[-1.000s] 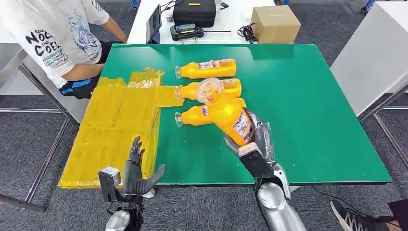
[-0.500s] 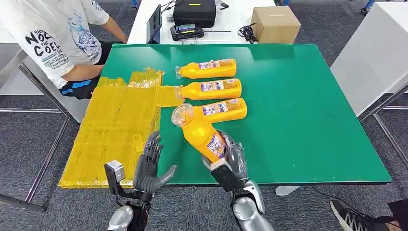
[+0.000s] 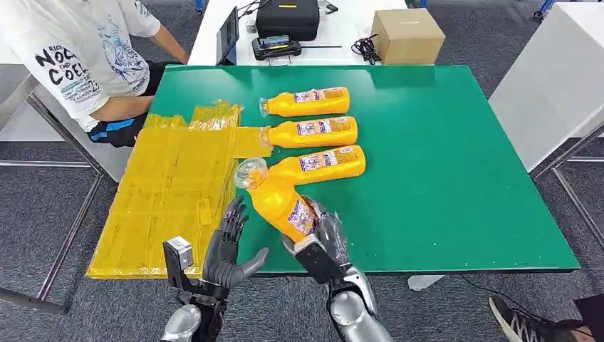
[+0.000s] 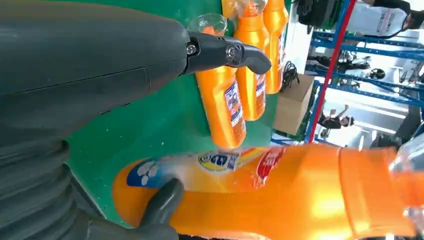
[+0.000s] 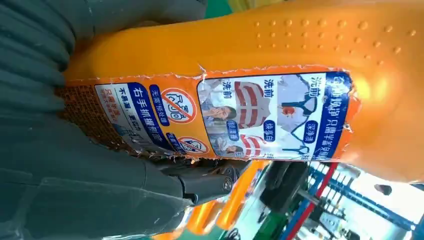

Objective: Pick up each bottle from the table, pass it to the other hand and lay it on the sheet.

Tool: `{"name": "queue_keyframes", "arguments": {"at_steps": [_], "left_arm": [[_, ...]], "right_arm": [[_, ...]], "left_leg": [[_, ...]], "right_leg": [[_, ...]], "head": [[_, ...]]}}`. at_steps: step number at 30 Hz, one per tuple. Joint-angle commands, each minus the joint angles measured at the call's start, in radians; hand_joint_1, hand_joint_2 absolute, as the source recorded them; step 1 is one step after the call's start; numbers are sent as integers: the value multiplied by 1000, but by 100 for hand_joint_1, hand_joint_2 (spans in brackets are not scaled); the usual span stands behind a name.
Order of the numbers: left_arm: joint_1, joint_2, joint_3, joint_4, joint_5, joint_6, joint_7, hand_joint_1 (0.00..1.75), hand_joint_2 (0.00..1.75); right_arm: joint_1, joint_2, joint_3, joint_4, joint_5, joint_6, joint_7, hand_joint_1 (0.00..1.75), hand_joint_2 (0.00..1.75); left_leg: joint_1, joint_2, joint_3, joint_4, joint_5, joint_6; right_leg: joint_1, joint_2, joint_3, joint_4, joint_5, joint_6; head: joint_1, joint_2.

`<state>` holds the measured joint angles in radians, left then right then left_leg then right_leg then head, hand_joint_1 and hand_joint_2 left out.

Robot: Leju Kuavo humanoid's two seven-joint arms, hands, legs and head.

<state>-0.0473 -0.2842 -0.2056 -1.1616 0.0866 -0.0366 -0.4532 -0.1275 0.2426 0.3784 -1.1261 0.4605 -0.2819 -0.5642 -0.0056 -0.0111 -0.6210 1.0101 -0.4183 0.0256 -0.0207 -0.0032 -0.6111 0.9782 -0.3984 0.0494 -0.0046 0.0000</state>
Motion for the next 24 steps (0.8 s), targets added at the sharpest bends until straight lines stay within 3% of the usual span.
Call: {"name": "queue_keyframes", "arguments": {"at_steps": [1, 6, 17, 24], "left_arm": [[-50, 23, -17, 91, -3, -8, 2, 0, 175], [-48, 21, -12, 91, 3, -13, 5, 0, 175], [-45, 20, -10, 89, 3, -11, 5, 0, 175], [-51, 17, 11, 117, 113, -107, 40, 0, 175]], "right_arm": [[-70, 14, 133, 197, 23, 31, 23, 175, 175], [-64, 35, 168, 283, 19, 35, 12, 175, 175], [-61, 34, 170, 284, 15, 47, 13, 175, 175], [-49, 41, 207, 340, 29, 45, 6, 175, 175]], "left_leg": [[1, 1, 3, -1, -1, -1], [1, 2, 5, -1, -1, -1], [1, 1, 5, -1, -2, -2], [1, 1, 5, -1, -2, -2]], "right_leg": [[1, 1, 3, -1, 0, -2], [1, 1, 5, -2, -1, -2], [2, 1, 5, -1, -1, -2], [1, 0, 5, -2, -1, -2]], "head": [[0, 0], [0, 0], [0, 0], [0, 0]]}}
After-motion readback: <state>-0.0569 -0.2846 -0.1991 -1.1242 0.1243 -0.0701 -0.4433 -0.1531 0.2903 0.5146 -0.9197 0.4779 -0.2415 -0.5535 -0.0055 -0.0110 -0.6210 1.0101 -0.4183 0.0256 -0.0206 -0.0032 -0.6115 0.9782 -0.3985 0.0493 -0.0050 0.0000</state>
